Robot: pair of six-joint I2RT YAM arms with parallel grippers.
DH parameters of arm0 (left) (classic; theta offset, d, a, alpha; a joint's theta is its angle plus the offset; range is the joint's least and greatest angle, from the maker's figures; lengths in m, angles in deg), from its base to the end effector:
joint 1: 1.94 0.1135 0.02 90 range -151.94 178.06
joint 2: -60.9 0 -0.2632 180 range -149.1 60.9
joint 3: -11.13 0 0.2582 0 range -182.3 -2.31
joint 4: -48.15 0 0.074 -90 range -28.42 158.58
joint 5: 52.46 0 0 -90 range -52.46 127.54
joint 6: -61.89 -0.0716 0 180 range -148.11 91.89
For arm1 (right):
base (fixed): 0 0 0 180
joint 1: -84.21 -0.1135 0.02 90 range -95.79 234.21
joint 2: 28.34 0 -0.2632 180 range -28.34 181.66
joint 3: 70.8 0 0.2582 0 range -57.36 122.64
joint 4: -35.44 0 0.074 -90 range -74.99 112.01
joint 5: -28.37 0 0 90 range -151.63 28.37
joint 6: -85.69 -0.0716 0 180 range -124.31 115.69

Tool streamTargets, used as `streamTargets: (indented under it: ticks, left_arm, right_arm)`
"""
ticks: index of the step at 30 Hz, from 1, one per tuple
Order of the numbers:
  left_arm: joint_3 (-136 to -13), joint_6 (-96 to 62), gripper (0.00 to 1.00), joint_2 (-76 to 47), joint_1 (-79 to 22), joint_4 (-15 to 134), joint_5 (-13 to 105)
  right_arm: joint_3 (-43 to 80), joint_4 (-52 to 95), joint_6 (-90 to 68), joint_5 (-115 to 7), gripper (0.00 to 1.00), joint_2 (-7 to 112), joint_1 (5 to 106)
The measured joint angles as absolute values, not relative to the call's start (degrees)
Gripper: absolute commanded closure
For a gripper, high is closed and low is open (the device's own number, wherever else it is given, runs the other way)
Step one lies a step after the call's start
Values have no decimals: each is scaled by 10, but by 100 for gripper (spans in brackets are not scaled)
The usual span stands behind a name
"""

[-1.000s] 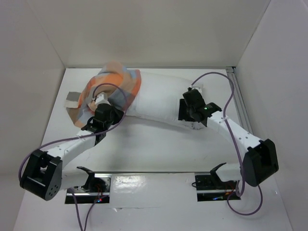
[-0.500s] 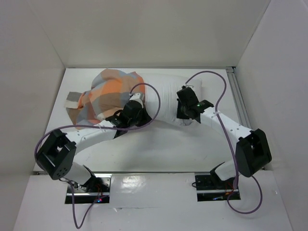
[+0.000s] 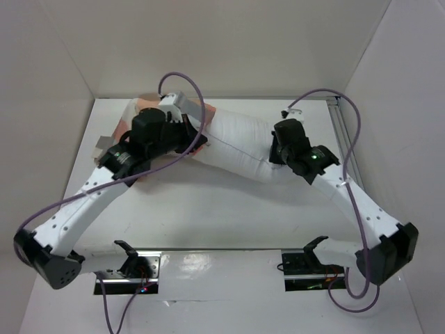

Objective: Put the pillow into the pillowcase

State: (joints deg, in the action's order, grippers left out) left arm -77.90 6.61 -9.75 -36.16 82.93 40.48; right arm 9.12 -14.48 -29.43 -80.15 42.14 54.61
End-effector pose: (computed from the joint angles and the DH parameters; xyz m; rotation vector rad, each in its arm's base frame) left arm 0.2604 -0.1815 0.4022 0.0289 1.9513 -0.8674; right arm 0.2675 0.1258 0.3118 0.0805 2.2367 0.1499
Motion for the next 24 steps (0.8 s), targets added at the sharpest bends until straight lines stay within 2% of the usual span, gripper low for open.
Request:
streamTargets:
  ticks: [6, 11, 15, 18, 19, 20, 22, 23, 24]
  left_arm:
    - [-860, 72, 100, -26, -399, 920, 462]
    - [-947, 79, 100, -36, -408, 1002, 461]
    - [-1018, 76, 100, -120, -351, 1036, 476]
    - [-1052, 64, 100, -229, -280, 1032, 496]
    - [-1067, 61, 95, -280, -259, 1028, 498]
    - [-1085, 56, 86, -334, -242, 1023, 499]
    - [-1133, 46, 67, -440, -210, 1022, 499]
    - [-1161, 40, 63, -488, -197, 1020, 498]
    - [-1200, 34, 58, -537, -185, 1028, 497]
  right_arm:
    - [173, -283, -286, -771, 100, 332, 528]
    - [247, -348, -289, -767, 100, 320, 520]
    - [287, -346, -288, -808, 100, 384, 521]
    - [325, -326, -280, -824, 100, 494, 540]
    - [348, -315, -277, -825, 89, 552, 551]
    - [370, -299, -276, -826, 74, 607, 561]
    - [432, -252, -270, -830, 30, 718, 585]
    - [462, -226, -267, -834, 16, 764, 597]
    - [500, -214, -259, -838, 11, 808, 608]
